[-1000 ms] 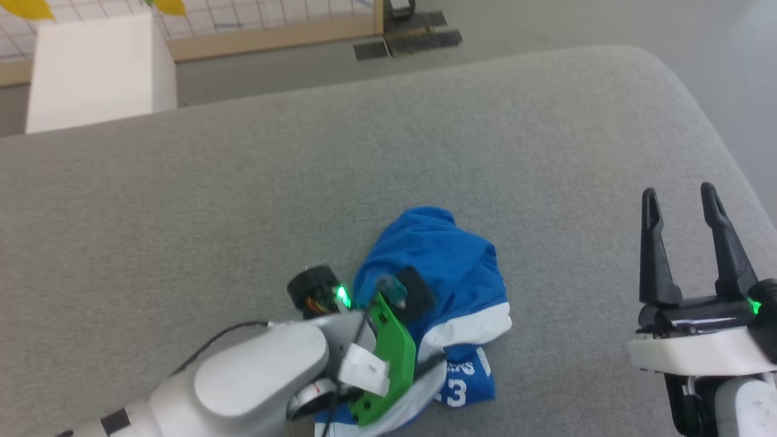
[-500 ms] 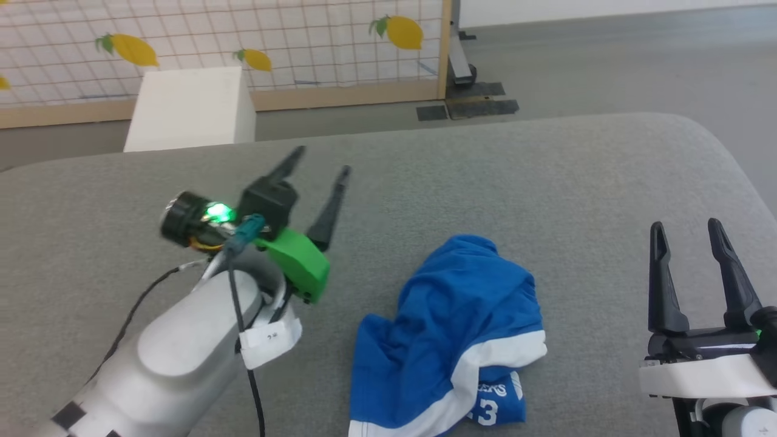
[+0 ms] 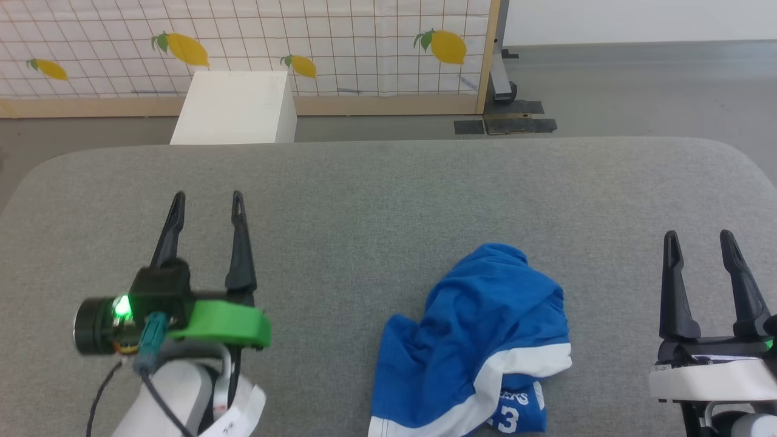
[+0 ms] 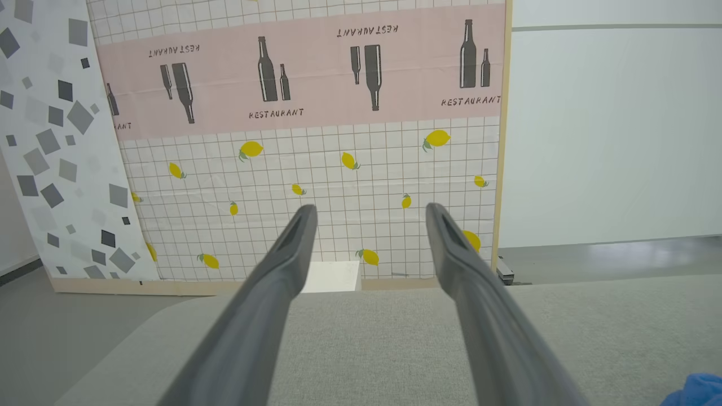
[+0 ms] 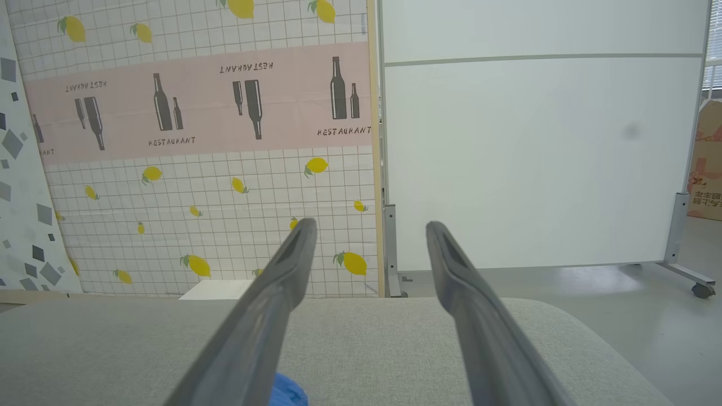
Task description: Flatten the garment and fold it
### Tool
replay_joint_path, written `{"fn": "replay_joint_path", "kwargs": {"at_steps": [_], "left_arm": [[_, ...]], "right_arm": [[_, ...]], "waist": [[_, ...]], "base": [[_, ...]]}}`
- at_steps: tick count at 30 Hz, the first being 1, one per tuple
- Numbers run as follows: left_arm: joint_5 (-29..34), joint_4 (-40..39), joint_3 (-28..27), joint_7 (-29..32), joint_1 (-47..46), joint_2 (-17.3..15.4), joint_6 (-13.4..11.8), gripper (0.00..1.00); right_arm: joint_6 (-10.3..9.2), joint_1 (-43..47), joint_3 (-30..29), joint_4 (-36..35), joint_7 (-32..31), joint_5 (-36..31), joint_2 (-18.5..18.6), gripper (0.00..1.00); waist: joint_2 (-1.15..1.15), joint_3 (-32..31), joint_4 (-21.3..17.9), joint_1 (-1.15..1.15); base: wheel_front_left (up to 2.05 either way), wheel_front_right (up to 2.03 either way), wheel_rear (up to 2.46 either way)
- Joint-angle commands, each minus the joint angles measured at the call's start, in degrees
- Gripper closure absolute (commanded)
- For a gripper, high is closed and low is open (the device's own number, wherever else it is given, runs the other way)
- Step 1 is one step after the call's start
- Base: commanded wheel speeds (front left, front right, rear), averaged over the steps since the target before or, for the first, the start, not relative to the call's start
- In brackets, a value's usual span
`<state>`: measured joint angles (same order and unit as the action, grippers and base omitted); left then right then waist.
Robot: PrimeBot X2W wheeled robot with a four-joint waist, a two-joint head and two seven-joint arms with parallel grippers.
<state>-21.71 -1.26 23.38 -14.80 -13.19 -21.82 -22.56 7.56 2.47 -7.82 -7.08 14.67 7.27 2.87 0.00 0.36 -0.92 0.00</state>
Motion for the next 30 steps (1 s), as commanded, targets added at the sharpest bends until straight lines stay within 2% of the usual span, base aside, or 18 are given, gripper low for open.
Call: {"fn": "replay_joint_path", "kwargs": {"at_steps": [1,4,10,16,22,30], "left_arm": [[1.4,-0.4,-1.9,-0.2,2.7,1.0,1.5,0.0],[3.9,-1.5,-7.1,-0.2,7.1,3.9,5.4,0.0],[8.6,-1.0,-12.9,-0.2,12.7,8.9,12.4,0.0],[12.7,-0.3,-16.2,-0.2,15.3,12.5,17.4,0.0],[16.0,0.8,-18.3,-0.2,16.0,14.2,20.1,0.0],[18.3,1.6,-19.9,-0.2,16.0,15.6,21.7,0.0]], "right_arm": [[-0.08,0.8,-0.1,0.2,0.3,0.3,0.0,0.0],[-0.08,0.9,0.0,0.6,0.3,0.4,0.0,0.0],[-0.08,1.4,0.1,1.7,0.3,0.5,0.0,0.0],[-0.08,2.3,0.1,2.6,0.3,0.6,0.0,0.0],[-0.08,2.7,0.4,3.3,0.3,0.5,0.0,0.0],[-0.08,2.9,0.6,3.7,0.3,-0.2,0.0,0.0]], "waist": [[0.0,0.0,0.1,0.0],[0.0,0.0,0.3,0.0],[0.0,0.0,0.6,0.0],[0.0,-0.2,1.1,0.0],[0.0,-0.2,1.2,0.0],[0.0,-0.2,1.1,0.0]], "base": [[0.0,0.0,0.0],[0.0,0.0,0.0],[0.0,0.0,0.0],[0.0,0.0,0.0],[0.0,0.0,0.0],[0.0,0.0,0.0]]}}
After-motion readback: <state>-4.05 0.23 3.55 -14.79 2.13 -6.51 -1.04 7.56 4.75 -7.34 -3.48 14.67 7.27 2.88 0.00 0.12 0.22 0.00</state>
